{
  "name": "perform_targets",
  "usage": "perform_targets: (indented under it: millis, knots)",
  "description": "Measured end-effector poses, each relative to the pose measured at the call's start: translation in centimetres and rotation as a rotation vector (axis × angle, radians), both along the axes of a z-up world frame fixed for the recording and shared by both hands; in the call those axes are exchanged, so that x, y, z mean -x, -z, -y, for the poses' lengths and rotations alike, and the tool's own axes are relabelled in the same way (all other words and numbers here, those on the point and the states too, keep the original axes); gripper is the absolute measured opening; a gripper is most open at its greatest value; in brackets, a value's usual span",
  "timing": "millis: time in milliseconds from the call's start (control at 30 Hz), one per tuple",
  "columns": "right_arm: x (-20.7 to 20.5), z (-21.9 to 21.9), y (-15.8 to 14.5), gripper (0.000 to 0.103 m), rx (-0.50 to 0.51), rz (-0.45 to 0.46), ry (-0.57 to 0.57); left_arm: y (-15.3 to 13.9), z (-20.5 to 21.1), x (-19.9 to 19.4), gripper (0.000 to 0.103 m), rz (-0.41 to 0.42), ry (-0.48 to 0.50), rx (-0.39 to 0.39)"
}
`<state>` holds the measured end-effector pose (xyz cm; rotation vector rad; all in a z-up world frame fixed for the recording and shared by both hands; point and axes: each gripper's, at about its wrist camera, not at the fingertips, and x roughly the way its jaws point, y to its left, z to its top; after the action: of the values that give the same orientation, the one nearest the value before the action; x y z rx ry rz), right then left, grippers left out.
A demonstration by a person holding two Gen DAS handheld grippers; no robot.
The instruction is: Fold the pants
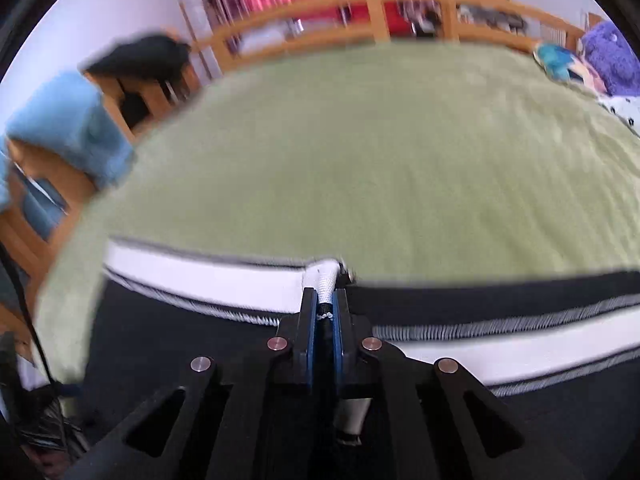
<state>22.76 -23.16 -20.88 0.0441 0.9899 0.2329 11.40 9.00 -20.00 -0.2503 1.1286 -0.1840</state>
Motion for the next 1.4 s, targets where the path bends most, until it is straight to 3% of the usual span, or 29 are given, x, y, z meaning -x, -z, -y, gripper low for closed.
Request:
perform_targets:
  millis: [67,100,167,200,233,367,467,533,633,733,867,933,1000,1067,1133,1167,1267,1400]
  knots:
    - [1.0,-0.2,-0.6,0.010,0.042,0.003,-0.030,-0.2,0.0,0.0,0.086,-0.001,0.007,0.001]
    - [1.6,0.4,-1.4,0.016,0.017,0.002,-0.021,-0.3,0.0,-0.1,0.086,0.001,0.009,0.004]
    - [3.7,2.3,-3.3,0.037,-0.068,0.020,0.035,-0.3,-0.5,0.0,0.086,0.004,0.010,0.007]
    - [4.8,2.7,-3.9,0.053,-0.083,0.034,0.049,-0.2,-0.8,0.1,0.086,0.005,0.008,0.010]
    - [5.9,2.8,-4.4,0.055,-0.092,0.045,0.048,-0.2,-1.0,0.1,0.086,0.006,0.002,0.013]
    - [11.3,2.0,-4.9,0.055,-0.100,0.035,-0.017,-0.3,-1.3,0.5,0.086,0.016,-0.023,0.024]
    - [13.9,-0.1,-3.9,0.047,-0.057,0.008,-0.069,-1.0,-1.2,0.9,0.085,0.057,-0.034,0.031]
    - [14.8,-0.6,-2.8,0.020,-0.020,-0.024,-0.077,-1.7,-1.2,1.2,0.085,0.102,-0.035,0.044]
    - [16.4,-0.6,-3.3,0.017,0.010,0.039,-0.068,-2.4,-0.7,1.4,0.085,0.130,-0.034,0.007]
    - [18.4,0.7,-5.5,0.017,-0.090,0.084,-0.055,-2.8,-0.7,1.8,0.085,0.138,-0.033,0.014]
    - [18.6,0.7,-3.7,0.017,-0.051,0.018,-0.049,-2.4,-0.6,1.8,0.086,0.116,-0.026,0.053]
    - [17.7,0.0,-1.0,0.019,-0.019,-0.048,-0.055,-1.9,-0.2,1.6,0.086,0.099,-0.025,0.037]
    - [17.0,-0.1,-1.0,0.023,-0.009,-0.051,-0.071,-1.8,-0.1,1.4,0.086,0.086,-0.026,0.042]
    - [16.8,0.2,-2.2,0.034,-0.016,-0.042,-0.095,-2.2,-0.3,1.4,0.086,0.096,-0.023,0.050]
    - [16.8,1.0,-3.9,0.056,-0.020,0.021,-0.084,-2.7,-0.6,1.3,0.086,0.120,-0.031,0.056]
    - [16.8,1.6,-4.8,0.059,-0.025,0.061,-0.075,-2.8,-0.8,1.1,0.086,0.124,-0.037,0.060]
    - [14.1,2.8,-6.4,0.061,-0.020,0.121,-0.025,-2.7,-1.2,-0.1,0.086,0.120,-0.051,0.058]
    - [9.3,2.9,-5.7,0.058,-0.043,0.128,0.013,-2.4,-0.2,-1.2,0.086,0.107,-0.048,0.017]
